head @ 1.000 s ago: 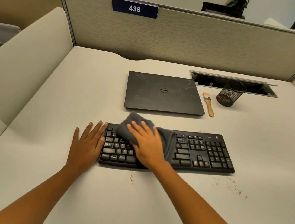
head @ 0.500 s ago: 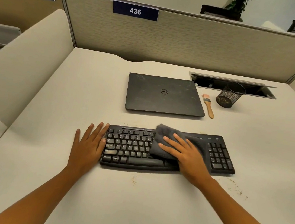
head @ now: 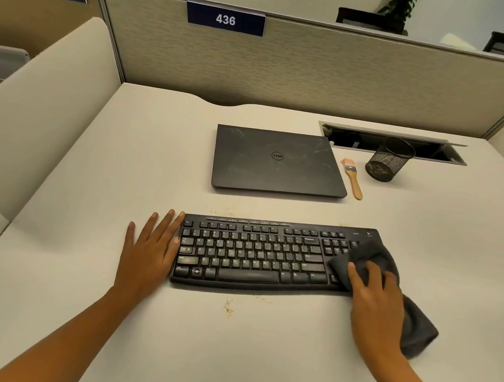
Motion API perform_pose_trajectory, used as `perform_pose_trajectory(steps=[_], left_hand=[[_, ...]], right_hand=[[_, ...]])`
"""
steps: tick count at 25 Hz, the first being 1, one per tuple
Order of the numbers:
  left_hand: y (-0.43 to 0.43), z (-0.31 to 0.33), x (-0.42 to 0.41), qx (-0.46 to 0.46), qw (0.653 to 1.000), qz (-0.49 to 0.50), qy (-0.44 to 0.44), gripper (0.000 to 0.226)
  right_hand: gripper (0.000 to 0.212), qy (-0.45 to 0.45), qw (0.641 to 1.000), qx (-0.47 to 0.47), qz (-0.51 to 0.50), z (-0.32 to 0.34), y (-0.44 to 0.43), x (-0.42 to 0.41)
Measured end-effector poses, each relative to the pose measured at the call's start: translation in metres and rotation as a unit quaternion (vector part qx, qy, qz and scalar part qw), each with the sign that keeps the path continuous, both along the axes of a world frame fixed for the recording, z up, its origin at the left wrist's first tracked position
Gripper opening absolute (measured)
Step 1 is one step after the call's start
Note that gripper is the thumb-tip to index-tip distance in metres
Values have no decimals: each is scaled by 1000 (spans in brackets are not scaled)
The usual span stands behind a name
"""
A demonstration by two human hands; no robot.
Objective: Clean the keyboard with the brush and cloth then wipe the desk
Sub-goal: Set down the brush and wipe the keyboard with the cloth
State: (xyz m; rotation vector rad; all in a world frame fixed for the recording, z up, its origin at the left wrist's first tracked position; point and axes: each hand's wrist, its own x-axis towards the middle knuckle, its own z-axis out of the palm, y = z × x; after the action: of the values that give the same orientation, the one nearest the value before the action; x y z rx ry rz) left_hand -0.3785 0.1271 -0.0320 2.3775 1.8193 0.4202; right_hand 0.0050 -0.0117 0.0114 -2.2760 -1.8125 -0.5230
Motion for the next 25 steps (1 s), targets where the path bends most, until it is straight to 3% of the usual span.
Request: perform_pose_trajectory(steps=[6,14,20,25], left_hand=[[0,1,0,2,1000,1,4,59],[-1,3,1,3,1000,4,0,60],[-1,1,0,4,1000,-2,5,61],[-1,1,0,-1,1000,4,2,61]], right_hand=[[68,17,996,-21,-84,9,41,-8],[66,-7,1000,-3,-21,3,-11,-36],[72,37,998,-8,-46,2,45,-39],[69,-12,1000,-19,18,-4,-14,-32]])
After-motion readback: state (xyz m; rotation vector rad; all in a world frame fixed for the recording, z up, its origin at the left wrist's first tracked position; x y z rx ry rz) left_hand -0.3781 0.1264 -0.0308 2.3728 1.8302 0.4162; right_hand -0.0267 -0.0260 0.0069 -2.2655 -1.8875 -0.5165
